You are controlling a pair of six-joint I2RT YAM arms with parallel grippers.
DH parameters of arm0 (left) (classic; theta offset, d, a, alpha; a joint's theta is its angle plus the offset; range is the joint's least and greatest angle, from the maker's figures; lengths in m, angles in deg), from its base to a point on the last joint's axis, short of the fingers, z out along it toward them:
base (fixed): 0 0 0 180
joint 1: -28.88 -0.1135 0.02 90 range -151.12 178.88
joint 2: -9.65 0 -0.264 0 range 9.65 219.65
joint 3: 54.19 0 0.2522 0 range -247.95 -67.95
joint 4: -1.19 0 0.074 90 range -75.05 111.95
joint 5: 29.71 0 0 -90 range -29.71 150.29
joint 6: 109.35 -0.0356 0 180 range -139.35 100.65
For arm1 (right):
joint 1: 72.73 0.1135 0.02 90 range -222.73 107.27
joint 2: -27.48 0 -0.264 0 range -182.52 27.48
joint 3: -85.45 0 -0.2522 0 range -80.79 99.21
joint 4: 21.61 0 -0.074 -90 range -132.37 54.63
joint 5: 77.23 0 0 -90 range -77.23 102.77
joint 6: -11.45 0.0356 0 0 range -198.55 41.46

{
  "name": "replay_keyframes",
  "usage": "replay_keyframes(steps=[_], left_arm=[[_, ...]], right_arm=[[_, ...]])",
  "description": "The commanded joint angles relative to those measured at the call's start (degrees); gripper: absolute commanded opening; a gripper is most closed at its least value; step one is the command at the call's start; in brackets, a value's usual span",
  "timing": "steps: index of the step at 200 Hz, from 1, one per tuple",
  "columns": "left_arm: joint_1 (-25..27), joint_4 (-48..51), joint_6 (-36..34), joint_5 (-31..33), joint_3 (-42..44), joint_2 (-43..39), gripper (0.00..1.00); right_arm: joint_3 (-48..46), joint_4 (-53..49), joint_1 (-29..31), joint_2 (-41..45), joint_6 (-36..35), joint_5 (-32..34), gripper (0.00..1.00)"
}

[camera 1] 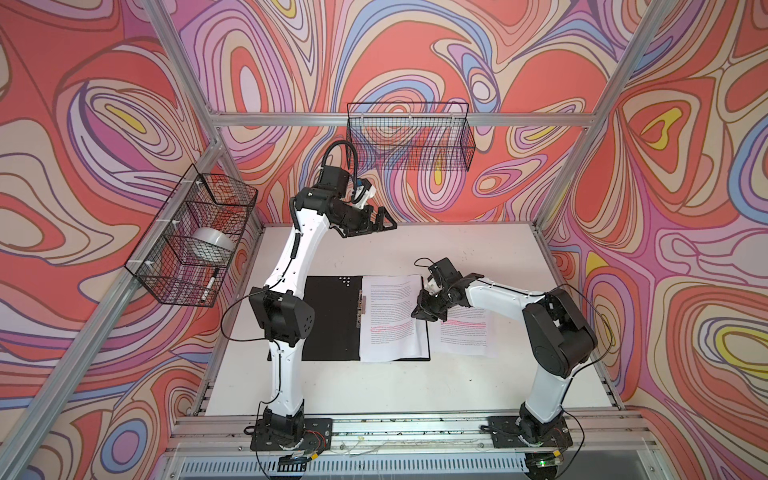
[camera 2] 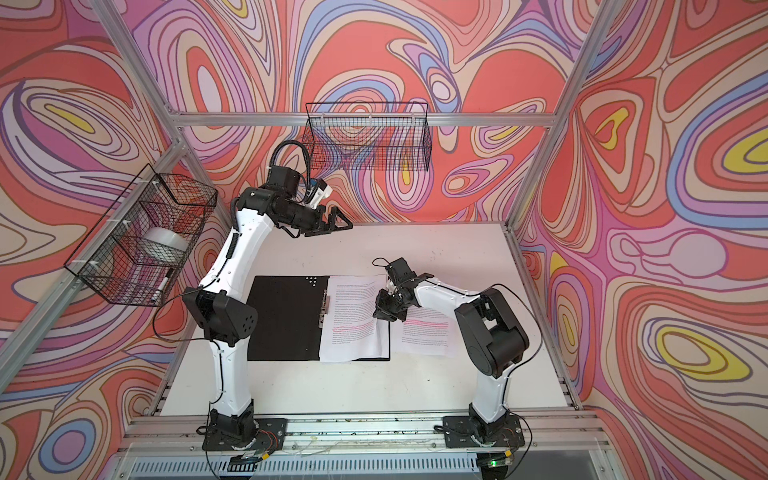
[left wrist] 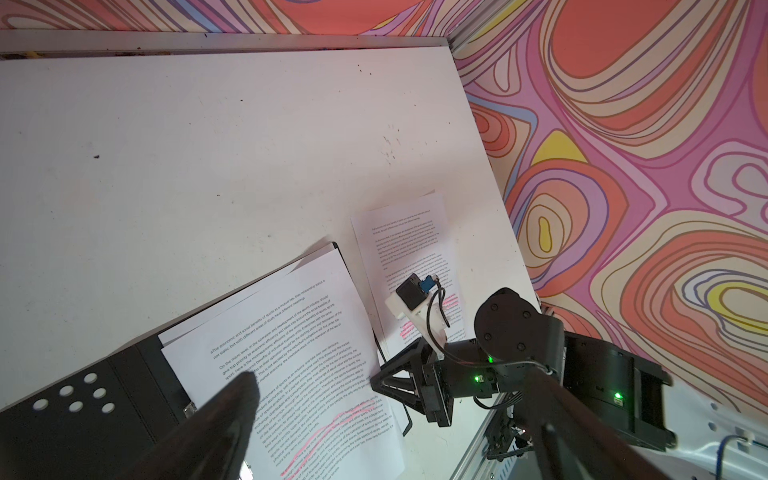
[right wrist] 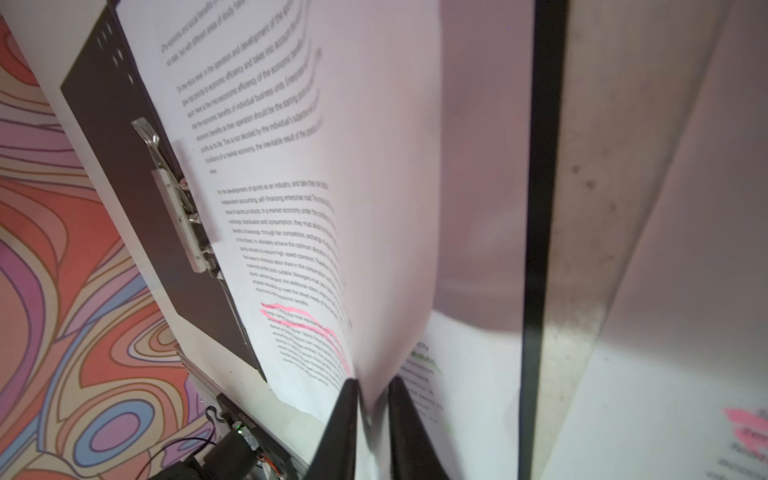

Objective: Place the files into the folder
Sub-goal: 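Carry the sheet over the folder and lower it with the right gripper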

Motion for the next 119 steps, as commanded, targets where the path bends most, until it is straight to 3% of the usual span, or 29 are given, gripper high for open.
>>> replay_keyframes(steps=[1, 55, 119], left_arm=[[-0.46, 0.07, 0.53, -1.31, 0.4, -1.7, 0.99], [-0.51, 0.11, 0.19, -0.97, 0.4, -1.78, 1.0], [-0.46, 0.99, -1.05, 0.02, 0.34, -2.39, 1.0]], right_arm=[[1.75, -2.28, 0.79, 0.04, -1.15, 2.47, 0.27], [3.34, -5.7, 1.6, 3.48, -1.59, 5.61, 0.37], [1.98, -9.43, 2.3, 7.1, -2.54, 8.53, 0.34]])
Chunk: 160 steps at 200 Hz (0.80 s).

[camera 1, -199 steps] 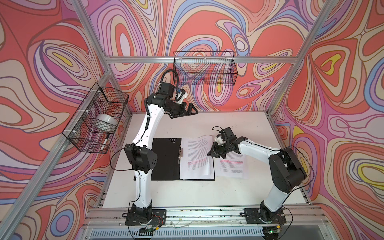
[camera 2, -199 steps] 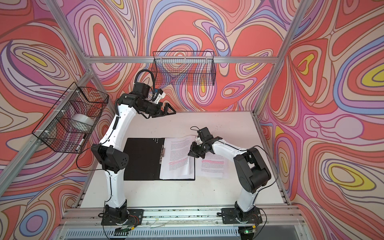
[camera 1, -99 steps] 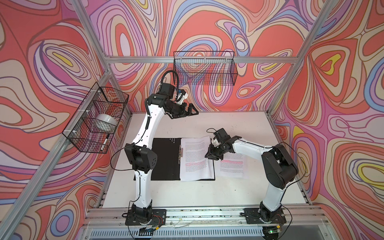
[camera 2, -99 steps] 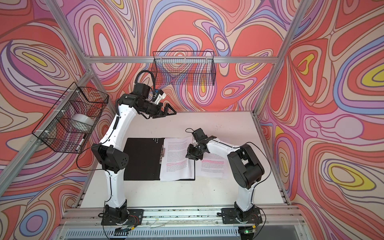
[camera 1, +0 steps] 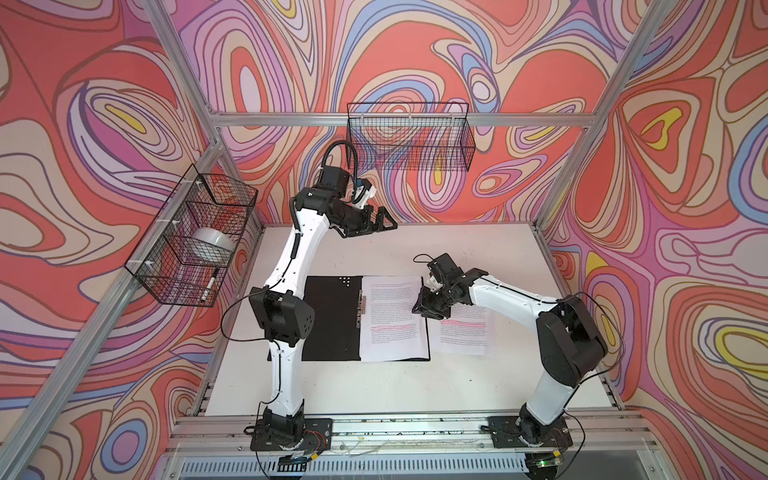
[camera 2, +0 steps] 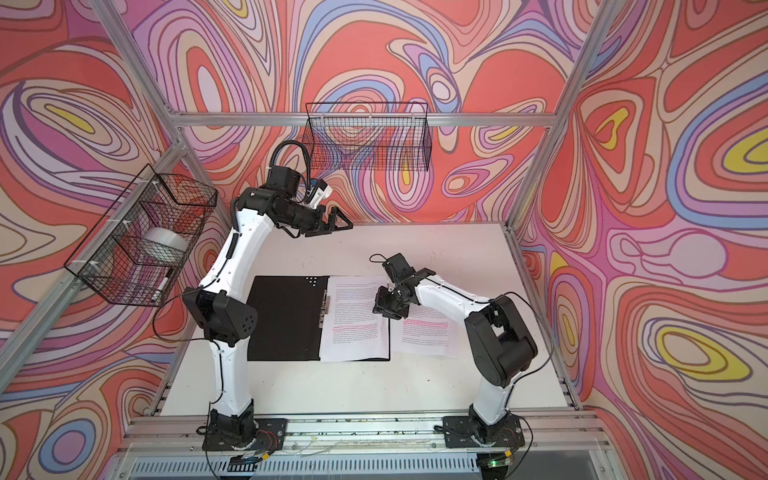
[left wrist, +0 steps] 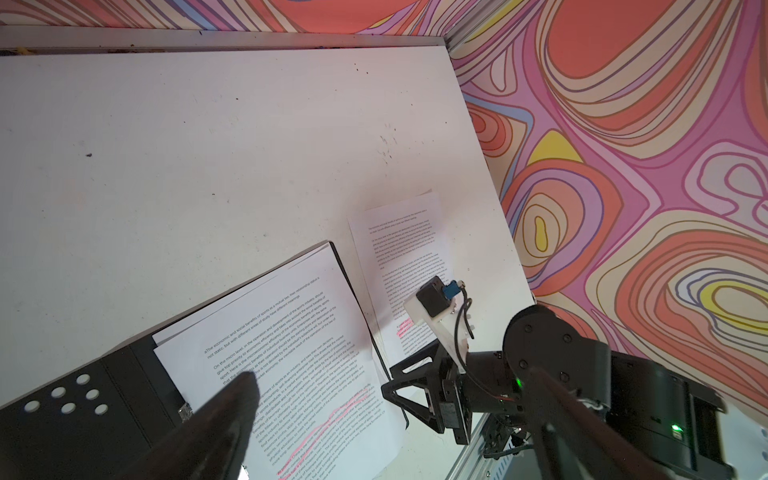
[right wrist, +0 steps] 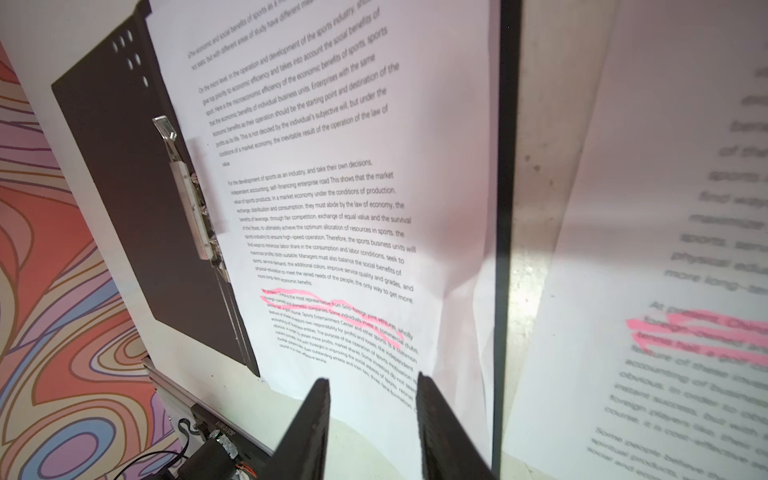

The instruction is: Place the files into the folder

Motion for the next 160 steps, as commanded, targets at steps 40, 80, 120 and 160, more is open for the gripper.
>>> replay_keyframes(steps=[40, 80, 120, 160], left_arm=[[-0.48, 2.22, -2.49, 0.61, 1.69, -2.73, 1.0], [-0.46, 5.09, -4.91, 0.94, 3.07, -2.8, 1.0], [-0.46, 4.16, -5.16, 0.57, 6.8, -4.22, 1.0], [-0.46, 4.42, -5.27, 0.67, 7.69, -4.14, 1.0]], right_arm=[[-2.18, 1.11, 1.21, 0.75, -0.36, -0.19, 0.16], [-3.28, 2.68, 1.33, -2.86, -0.38, -1.52, 0.1], [-3.88, 4.61, 1.34, -6.64, -0.63, -2.27, 0.1], [-3.7, 5.13, 1.34, -8.53, -1.06, -1.99, 0.11]])
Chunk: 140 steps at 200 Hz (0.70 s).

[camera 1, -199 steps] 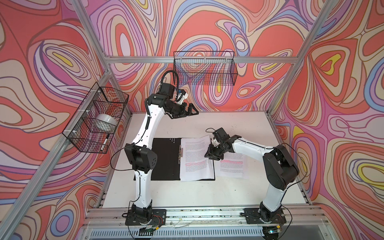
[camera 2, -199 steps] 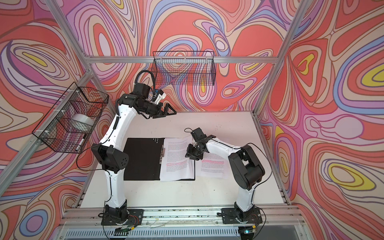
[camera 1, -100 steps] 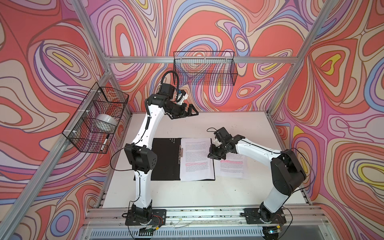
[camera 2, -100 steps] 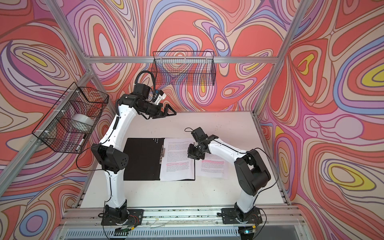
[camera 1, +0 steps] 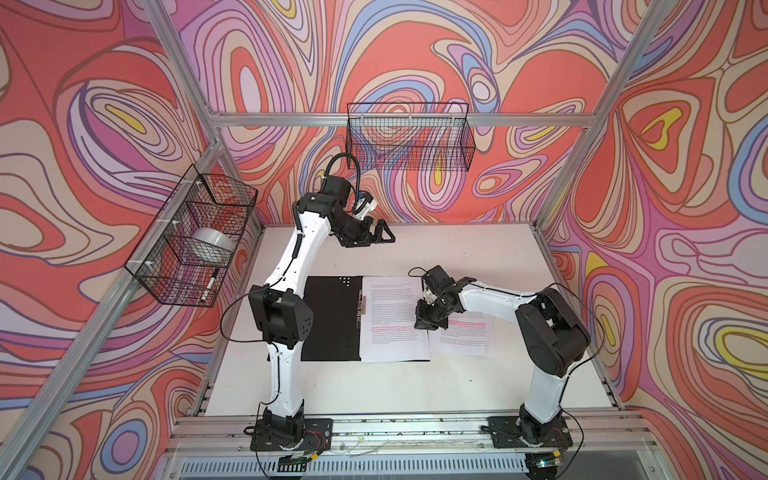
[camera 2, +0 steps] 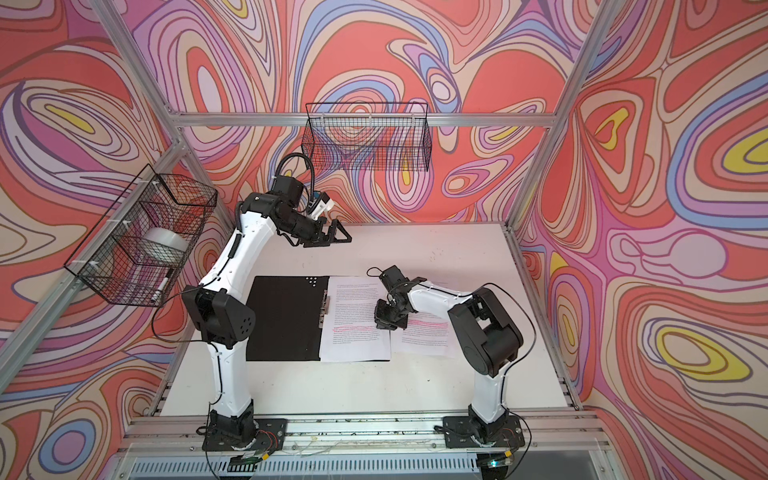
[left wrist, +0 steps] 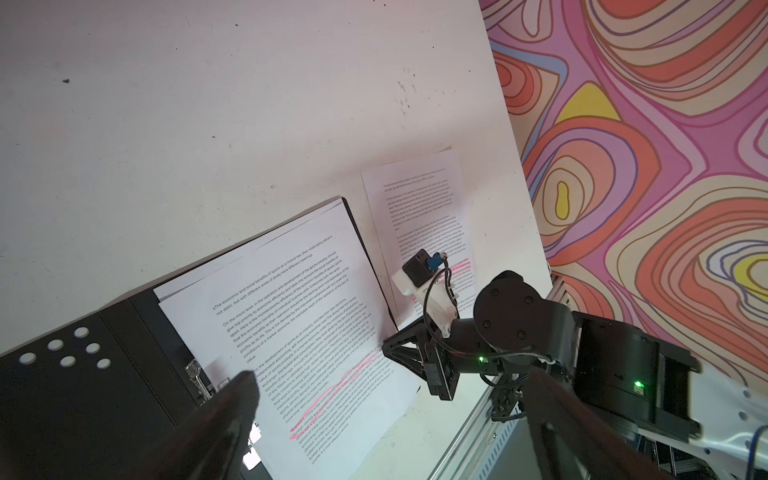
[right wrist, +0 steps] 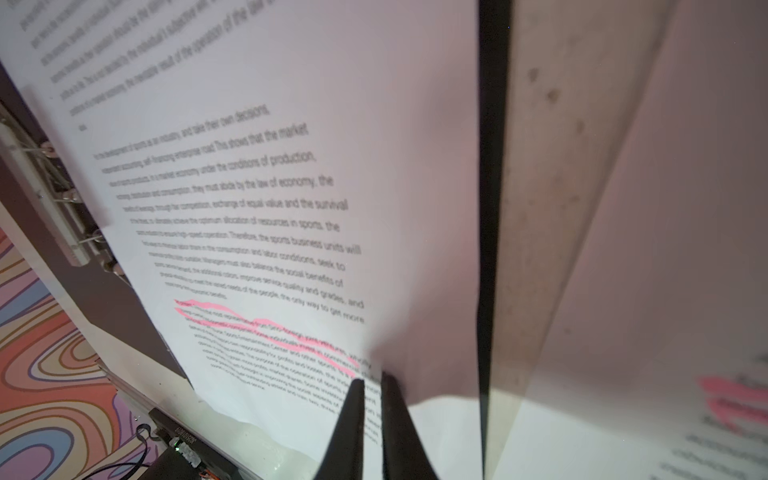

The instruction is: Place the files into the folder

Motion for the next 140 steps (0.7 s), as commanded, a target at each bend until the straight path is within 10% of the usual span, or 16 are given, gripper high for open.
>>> replay_keyframes(steps=[1, 80, 140], left_arm=[[-0.46, 1.64, -1.15, 0.07, 0.78, -2.58, 1.0], [-0.46, 1.2, -0.95, 0.36, 1.0, -2.74, 1.0], [-0.46, 1.25, -2.28, -0.17, 1.56, -3.85, 1.0]], right_arm=[[-0.21, 1.38, 0.27, -1.08, -0.84, 0.03, 0.11], [3.81, -2.77, 0.35, 3.41, -2.62, 3.31, 0.22], [10.27, -22.44, -1.76, 14.07, -6.65, 21.45, 0.43]])
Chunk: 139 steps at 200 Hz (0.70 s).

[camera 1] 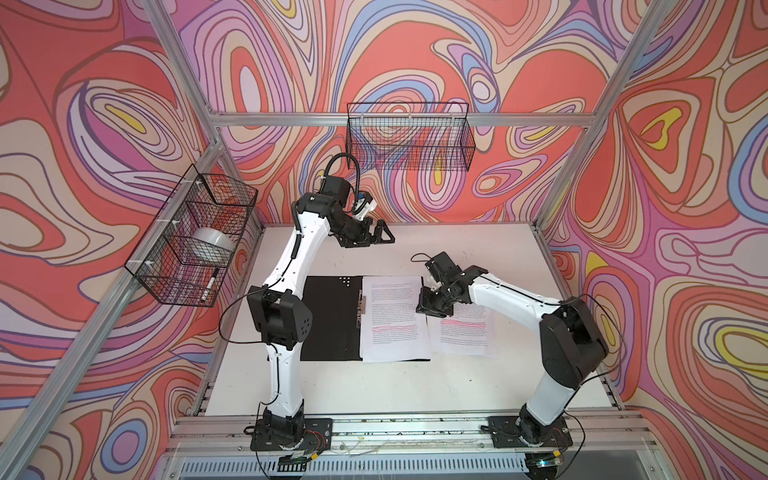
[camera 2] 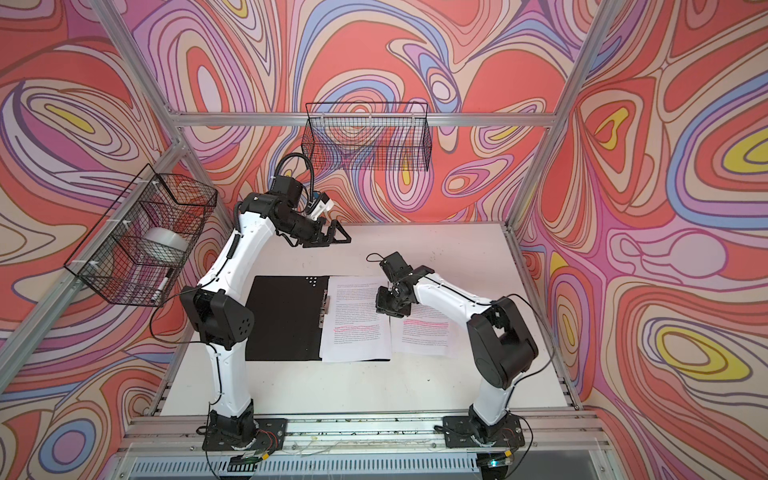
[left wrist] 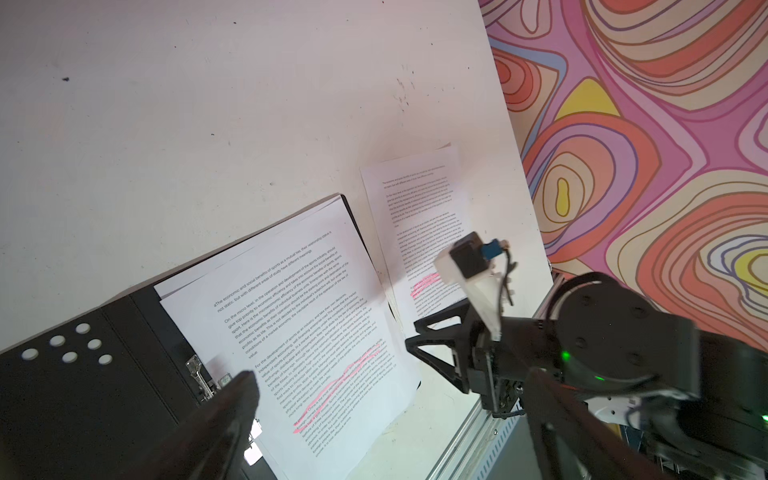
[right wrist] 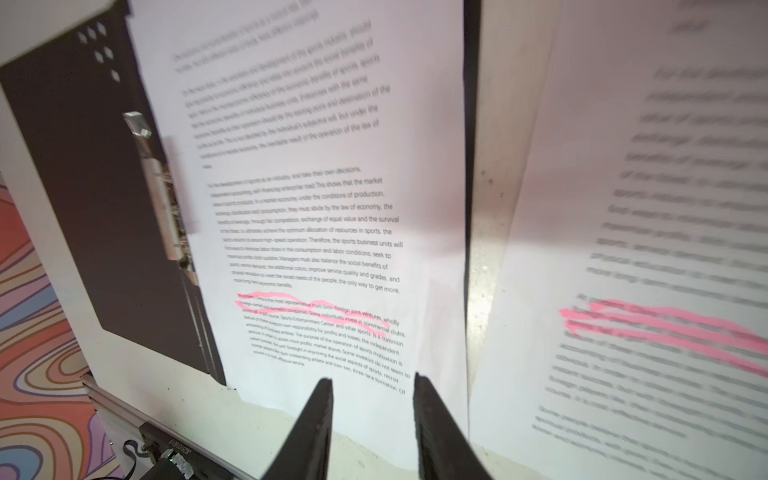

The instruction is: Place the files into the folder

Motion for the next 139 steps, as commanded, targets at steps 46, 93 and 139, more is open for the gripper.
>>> replay_keyframes(steps=[46, 93, 139], left_arm=[[0.19, -1.11, -0.97, -2.06, 5.68, -4.75, 1.0], [2.44, -1.56, -1.93, -1.86, 8.1, -5.45, 1.0], [5.83, -0.46, -5.33, -0.41, 9.16, -5.38, 1.0]], right_arm=[[-8.4, -10.86, -15.23, 11.69, -3.68, 11.59, 0.48], [-11.34, -11.57, -22.19, 9.32, -7.28, 14.05, 0.54], [-14.14, -7.51, -23.15, 4.46, -7.53, 11.67, 0.56]])
